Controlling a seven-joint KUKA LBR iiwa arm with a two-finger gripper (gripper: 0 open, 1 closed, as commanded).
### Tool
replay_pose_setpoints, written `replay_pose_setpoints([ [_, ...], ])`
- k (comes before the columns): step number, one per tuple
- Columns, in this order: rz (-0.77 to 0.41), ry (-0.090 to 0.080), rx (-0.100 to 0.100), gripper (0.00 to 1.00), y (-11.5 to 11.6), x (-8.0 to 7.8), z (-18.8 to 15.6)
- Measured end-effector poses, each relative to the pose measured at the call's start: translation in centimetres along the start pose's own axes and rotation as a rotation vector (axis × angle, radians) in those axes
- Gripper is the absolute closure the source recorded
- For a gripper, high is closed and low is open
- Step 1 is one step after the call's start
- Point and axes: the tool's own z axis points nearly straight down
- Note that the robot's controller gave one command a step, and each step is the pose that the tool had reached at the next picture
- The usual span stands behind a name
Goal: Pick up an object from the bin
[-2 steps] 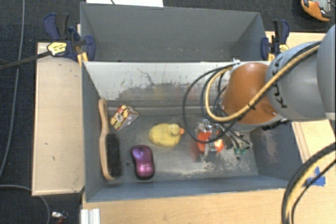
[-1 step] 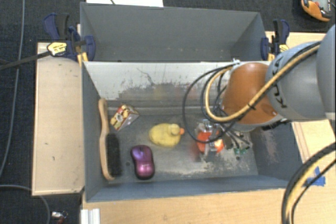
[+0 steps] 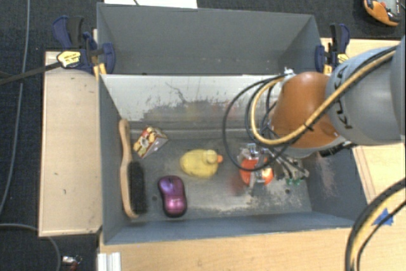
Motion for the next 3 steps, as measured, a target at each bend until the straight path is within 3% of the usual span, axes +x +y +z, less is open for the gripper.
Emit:
replay_pose_setpoints([
  [3, -0.001, -0.010, 0.000, 1.00, 0.0, -0.3, -9.5],
])
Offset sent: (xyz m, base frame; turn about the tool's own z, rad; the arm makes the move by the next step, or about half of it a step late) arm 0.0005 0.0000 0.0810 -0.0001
